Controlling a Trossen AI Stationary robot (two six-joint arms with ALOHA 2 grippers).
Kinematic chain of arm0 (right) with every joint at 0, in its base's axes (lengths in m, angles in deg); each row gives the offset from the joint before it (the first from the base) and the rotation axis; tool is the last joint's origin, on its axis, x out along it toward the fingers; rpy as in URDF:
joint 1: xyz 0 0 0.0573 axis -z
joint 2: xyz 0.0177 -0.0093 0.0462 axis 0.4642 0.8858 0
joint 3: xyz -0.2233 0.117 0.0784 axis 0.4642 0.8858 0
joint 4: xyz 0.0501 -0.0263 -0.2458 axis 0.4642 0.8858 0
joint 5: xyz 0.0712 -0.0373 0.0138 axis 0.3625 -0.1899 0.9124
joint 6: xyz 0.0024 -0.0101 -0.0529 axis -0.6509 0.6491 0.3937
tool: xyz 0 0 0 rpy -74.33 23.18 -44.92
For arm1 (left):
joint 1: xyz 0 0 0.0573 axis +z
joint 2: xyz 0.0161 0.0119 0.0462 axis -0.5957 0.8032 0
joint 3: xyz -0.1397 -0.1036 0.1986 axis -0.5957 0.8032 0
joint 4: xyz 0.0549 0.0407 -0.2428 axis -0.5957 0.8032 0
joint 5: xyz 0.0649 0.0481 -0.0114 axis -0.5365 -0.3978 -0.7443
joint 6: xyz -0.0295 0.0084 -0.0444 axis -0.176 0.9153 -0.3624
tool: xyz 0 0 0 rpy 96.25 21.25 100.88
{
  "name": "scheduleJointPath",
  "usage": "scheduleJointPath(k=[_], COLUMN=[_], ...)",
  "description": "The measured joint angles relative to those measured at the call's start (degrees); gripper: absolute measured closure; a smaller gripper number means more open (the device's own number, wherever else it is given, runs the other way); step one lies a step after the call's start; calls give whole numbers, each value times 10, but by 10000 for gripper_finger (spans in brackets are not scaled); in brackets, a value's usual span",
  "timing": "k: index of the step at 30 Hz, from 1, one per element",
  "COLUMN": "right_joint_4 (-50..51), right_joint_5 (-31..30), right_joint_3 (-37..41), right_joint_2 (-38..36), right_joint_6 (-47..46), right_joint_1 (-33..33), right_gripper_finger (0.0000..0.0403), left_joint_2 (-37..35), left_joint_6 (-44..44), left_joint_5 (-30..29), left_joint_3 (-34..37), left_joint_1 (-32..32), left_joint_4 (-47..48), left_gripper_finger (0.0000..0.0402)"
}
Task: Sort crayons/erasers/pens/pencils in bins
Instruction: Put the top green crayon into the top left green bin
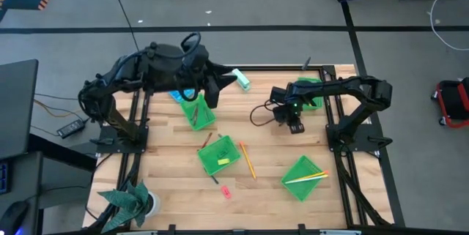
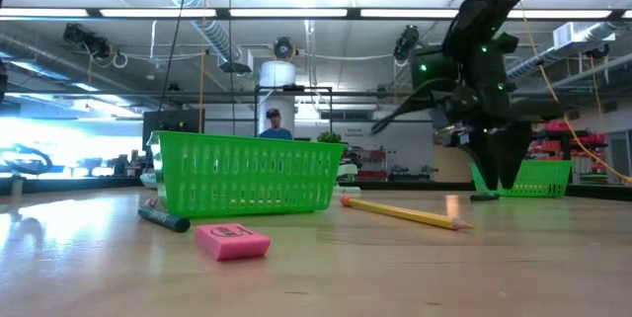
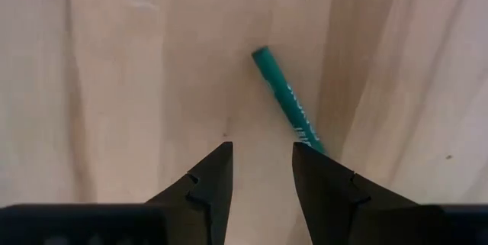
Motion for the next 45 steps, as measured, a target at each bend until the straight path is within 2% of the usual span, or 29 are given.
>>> scheduleJointPath(k=[8, 17, 23, 35, 45], right_joint_4=[-36, -27, -45, -80, -100], right_joint_5=[-12, -14, -32, -46, -47], right_joint_3=[15, 1, 1, 46, 69], right_joint_2=[0, -13, -16, -17, -20], right_joint_6=[73, 79, 123, 176, 168], right_joint_1=[2, 1, 1, 2, 1], right_gripper_finger=[260, 260, 260, 261, 318], left_joint_2=[0, 0, 0, 0, 0], left_joint_6=[-23, -26, -26, -53, -56], left_joint_5=[-2, -5, -5, -4, -5], left_joint_3=[0, 0, 0, 0, 0], left_joint_1=[-17, -21, -21, -21, -21], left_joint_4=[0, 3, 17, 61, 62], left_gripper_finger=[230, 230, 230, 230, 230])
